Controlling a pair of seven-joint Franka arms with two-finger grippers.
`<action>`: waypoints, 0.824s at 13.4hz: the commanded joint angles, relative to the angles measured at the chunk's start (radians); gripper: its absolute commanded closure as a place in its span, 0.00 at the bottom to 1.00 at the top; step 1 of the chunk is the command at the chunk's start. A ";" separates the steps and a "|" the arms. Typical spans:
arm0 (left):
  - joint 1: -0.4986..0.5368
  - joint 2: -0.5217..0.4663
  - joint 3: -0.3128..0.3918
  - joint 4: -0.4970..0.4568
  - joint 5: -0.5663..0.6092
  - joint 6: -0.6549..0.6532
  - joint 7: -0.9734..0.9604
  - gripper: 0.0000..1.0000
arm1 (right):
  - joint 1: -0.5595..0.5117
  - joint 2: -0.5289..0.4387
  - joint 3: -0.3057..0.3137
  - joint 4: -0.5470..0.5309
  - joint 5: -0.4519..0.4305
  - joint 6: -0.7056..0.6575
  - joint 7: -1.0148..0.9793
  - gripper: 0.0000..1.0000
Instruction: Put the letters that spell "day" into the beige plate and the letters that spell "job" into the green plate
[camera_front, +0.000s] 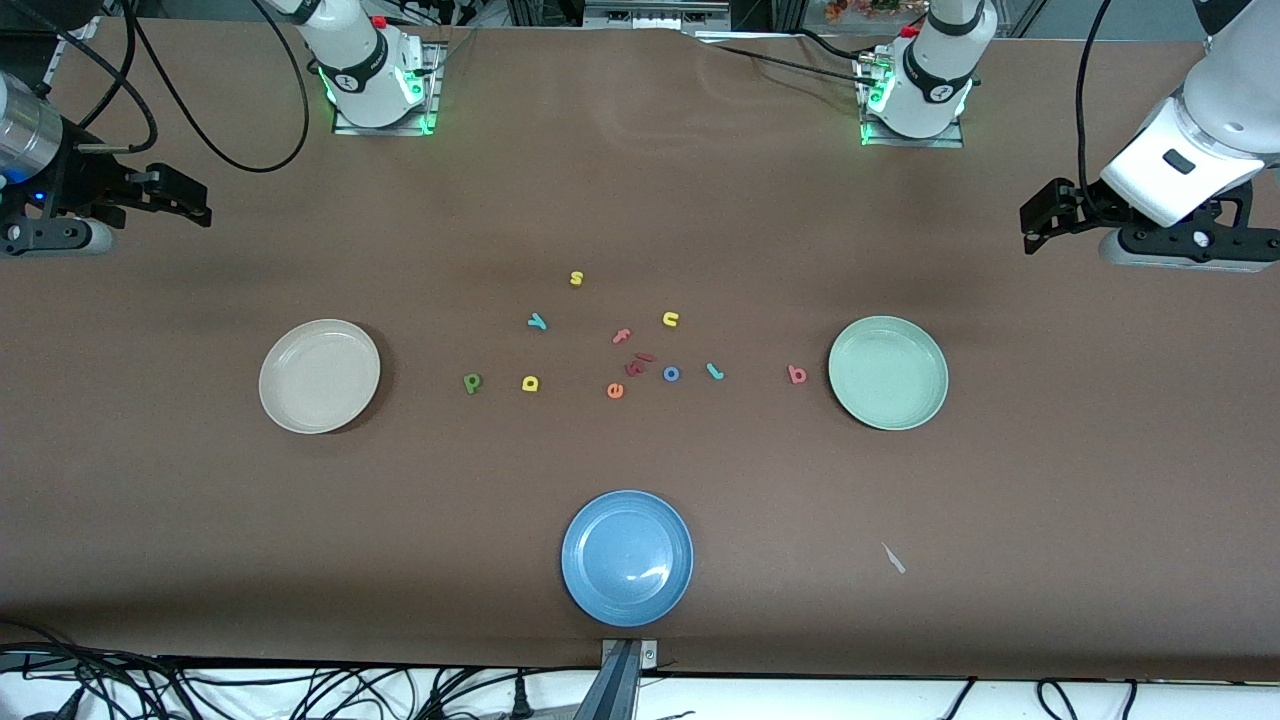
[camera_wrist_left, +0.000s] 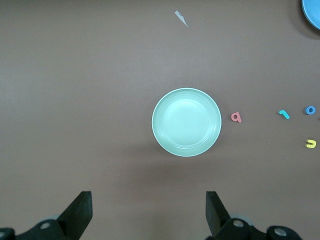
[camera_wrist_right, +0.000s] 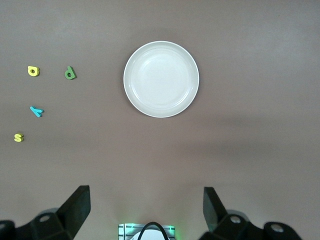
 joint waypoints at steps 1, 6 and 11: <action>0.008 0.010 -0.002 0.030 -0.013 -0.024 0.016 0.00 | -0.005 0.005 0.003 0.014 -0.004 -0.013 0.001 0.00; 0.008 0.010 -0.002 0.030 -0.013 -0.024 0.016 0.00 | -0.005 0.005 0.003 0.014 -0.004 -0.013 -0.001 0.00; 0.008 0.010 -0.002 0.030 -0.013 -0.024 0.016 0.00 | -0.005 0.005 0.001 0.014 -0.004 -0.013 -0.006 0.00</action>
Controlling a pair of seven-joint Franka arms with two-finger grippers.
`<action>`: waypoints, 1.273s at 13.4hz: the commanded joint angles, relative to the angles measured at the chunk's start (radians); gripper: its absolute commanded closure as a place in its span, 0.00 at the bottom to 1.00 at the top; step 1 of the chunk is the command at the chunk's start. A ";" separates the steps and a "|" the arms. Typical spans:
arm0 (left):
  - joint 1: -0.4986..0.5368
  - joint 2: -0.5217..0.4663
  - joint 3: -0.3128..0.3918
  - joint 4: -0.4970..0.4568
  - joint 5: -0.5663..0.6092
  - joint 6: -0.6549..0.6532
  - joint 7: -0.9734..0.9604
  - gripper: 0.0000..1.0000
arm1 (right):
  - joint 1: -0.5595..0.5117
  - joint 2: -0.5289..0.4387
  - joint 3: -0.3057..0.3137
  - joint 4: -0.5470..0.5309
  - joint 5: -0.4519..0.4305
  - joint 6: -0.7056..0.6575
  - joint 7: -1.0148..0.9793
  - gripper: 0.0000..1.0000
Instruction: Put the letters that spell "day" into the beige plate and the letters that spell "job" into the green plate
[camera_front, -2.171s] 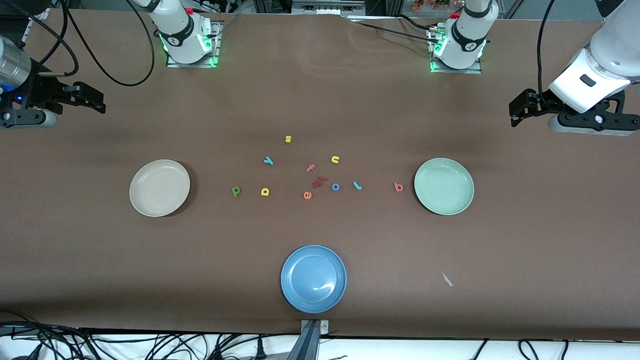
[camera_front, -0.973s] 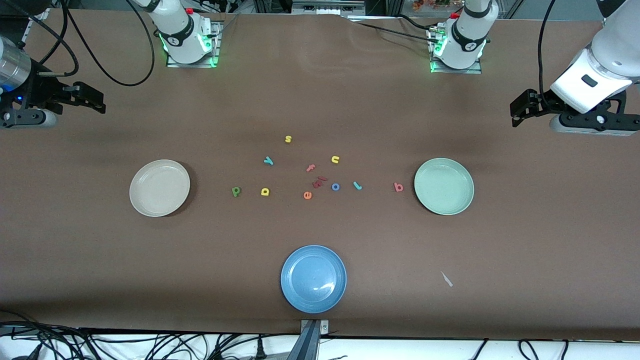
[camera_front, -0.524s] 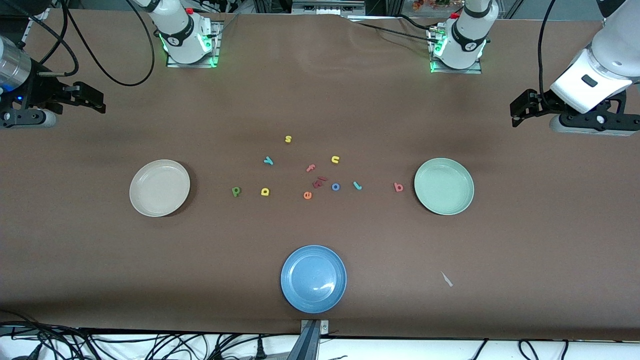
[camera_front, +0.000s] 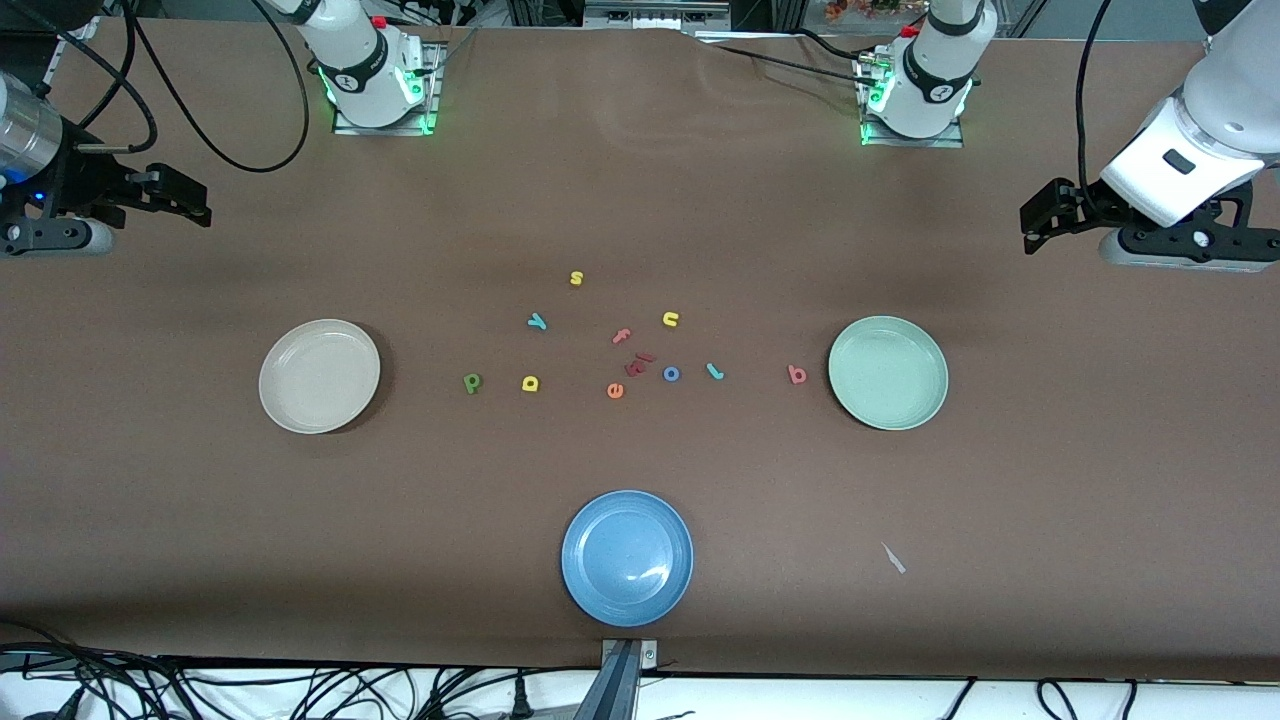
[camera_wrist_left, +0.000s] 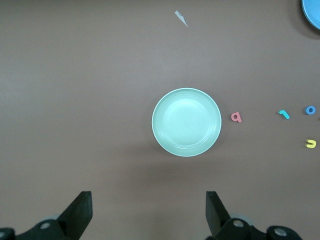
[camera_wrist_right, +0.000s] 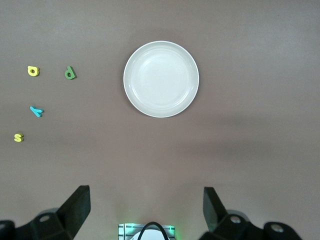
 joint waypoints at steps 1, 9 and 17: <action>0.008 0.010 -0.002 0.030 -0.013 -0.024 0.016 0.00 | -0.005 0.004 0.001 0.014 -0.004 -0.012 -0.007 0.00; 0.038 0.012 -0.001 0.032 -0.027 -0.050 0.009 0.00 | -0.003 0.011 0.004 0.006 0.003 -0.022 -0.013 0.00; 0.036 0.012 -0.005 0.030 -0.027 -0.052 0.012 0.00 | 0.073 0.014 0.014 0.000 0.049 -0.030 0.071 0.00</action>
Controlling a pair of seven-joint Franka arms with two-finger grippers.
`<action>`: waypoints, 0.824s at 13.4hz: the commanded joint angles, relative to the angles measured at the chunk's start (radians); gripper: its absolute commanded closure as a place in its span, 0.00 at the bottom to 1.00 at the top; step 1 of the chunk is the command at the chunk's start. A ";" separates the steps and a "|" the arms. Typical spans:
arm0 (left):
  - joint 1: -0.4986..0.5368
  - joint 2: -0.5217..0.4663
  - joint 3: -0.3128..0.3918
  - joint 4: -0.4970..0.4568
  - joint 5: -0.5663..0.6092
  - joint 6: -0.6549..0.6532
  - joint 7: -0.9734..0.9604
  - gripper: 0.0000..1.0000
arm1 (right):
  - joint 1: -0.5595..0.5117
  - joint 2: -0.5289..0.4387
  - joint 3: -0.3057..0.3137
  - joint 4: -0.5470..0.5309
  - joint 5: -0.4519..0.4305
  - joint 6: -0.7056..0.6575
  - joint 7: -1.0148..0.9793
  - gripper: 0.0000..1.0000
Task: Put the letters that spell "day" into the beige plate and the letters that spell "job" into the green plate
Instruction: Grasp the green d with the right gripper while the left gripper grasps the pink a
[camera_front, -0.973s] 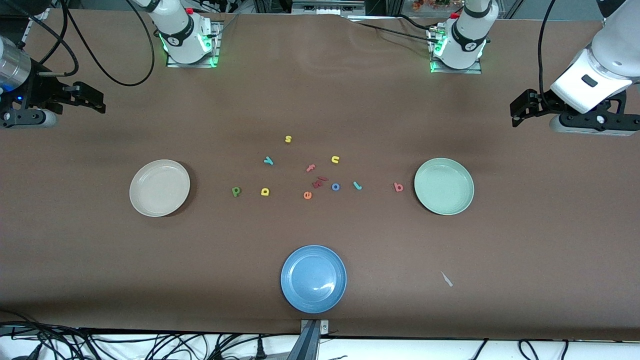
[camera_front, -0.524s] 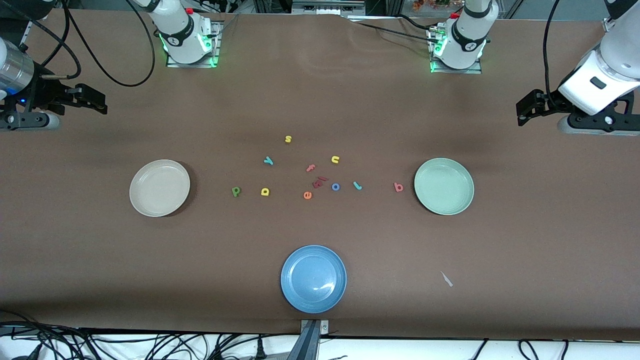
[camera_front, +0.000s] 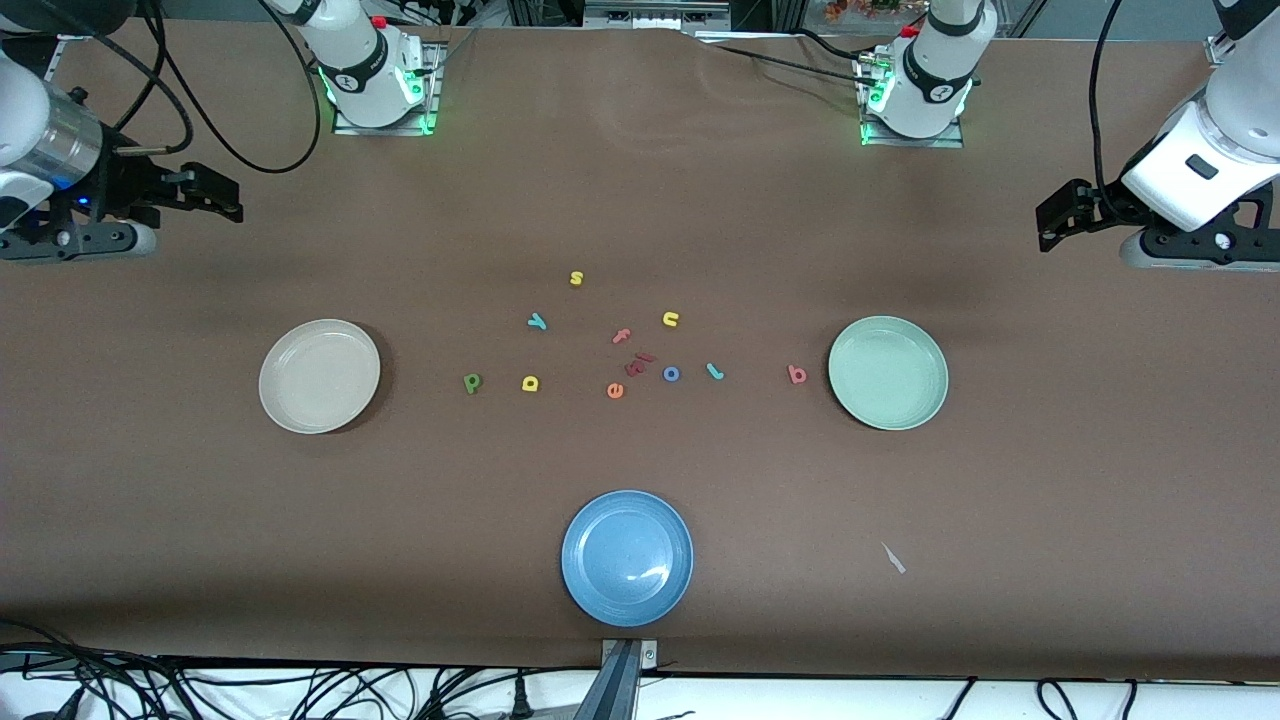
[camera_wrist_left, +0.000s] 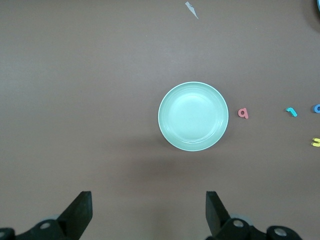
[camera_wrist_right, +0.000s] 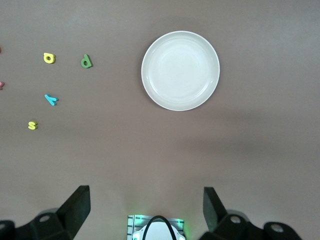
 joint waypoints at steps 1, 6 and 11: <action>0.009 0.012 -0.008 0.030 -0.027 -0.024 0.014 0.00 | 0.048 0.000 0.000 -0.003 0.016 0.002 0.071 0.00; -0.006 0.022 -0.013 0.032 -0.027 -0.019 0.021 0.00 | 0.120 0.027 0.000 -0.003 0.016 0.018 0.098 0.00; -0.012 0.054 -0.015 0.033 -0.099 -0.019 0.022 0.00 | 0.199 0.125 0.000 -0.003 0.016 0.112 0.098 0.00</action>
